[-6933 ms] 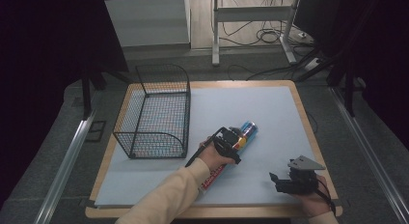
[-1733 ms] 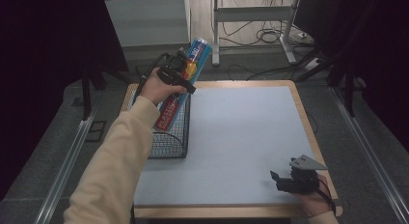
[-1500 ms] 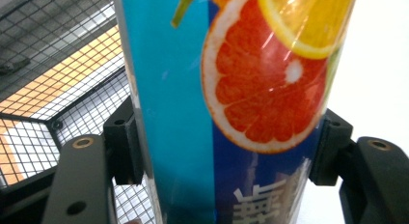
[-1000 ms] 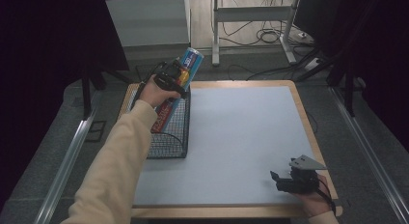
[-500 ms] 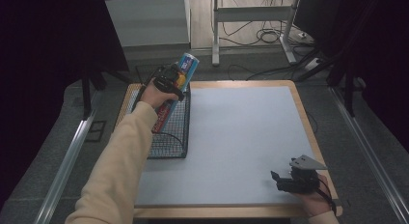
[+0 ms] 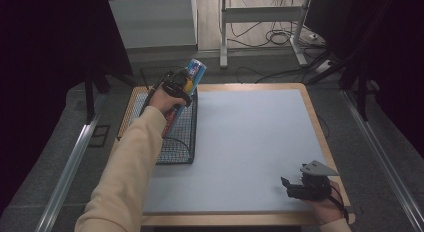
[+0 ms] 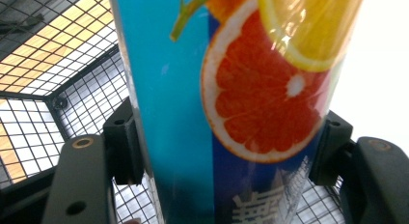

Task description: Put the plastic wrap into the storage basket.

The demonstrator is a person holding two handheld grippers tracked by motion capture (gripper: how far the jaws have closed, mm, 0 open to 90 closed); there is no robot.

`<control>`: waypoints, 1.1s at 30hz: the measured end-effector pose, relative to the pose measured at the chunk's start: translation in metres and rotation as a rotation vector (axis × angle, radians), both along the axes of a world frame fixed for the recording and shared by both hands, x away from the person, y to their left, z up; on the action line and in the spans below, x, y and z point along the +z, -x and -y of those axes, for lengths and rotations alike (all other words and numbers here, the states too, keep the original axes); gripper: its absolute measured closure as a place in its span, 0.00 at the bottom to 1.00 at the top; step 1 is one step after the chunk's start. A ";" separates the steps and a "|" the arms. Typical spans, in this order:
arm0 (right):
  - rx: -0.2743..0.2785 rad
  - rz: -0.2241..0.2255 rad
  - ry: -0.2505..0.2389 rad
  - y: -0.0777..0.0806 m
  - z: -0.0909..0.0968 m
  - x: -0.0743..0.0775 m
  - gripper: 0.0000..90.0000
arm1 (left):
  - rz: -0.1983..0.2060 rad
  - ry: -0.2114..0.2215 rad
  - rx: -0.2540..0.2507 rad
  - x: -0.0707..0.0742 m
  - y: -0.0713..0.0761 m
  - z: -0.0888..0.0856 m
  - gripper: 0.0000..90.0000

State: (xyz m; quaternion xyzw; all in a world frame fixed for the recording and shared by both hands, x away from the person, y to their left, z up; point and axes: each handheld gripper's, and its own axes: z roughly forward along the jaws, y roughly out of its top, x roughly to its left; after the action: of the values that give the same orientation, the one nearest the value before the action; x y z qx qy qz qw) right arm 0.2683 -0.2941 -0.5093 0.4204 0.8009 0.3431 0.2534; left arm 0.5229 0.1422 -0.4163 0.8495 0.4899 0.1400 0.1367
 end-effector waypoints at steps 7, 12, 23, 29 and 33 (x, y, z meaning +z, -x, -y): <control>0.000 0.001 0.000 0.000 0.000 0.000 0.13 | -0.016 -0.029 0.010 -0.015 -0.006 0.000 0.35; 0.000 0.003 0.002 0.000 0.000 0.000 0.13 | -0.024 -0.071 0.025 -0.021 -0.008 0.000 0.35; 0.002 0.004 0.001 0.001 0.000 0.000 0.13 | 0.008 -0.079 0.052 -0.021 -0.010 0.000 0.35; 0.005 0.004 0.002 0.001 -0.001 0.000 0.13 | 0.042 -0.059 0.059 -0.018 -0.009 -0.001 0.28; 0.003 0.001 0.001 0.001 0.000 0.000 0.13 | 0.031 -0.098 0.057 -0.018 -0.007 -0.002 0.19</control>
State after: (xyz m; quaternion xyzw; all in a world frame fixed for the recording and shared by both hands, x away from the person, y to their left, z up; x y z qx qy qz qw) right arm 0.2673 -0.2940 -0.5092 0.4189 0.8014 0.3434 0.2537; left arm 0.5295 0.1443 -0.4342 0.8387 0.5043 0.1806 0.0985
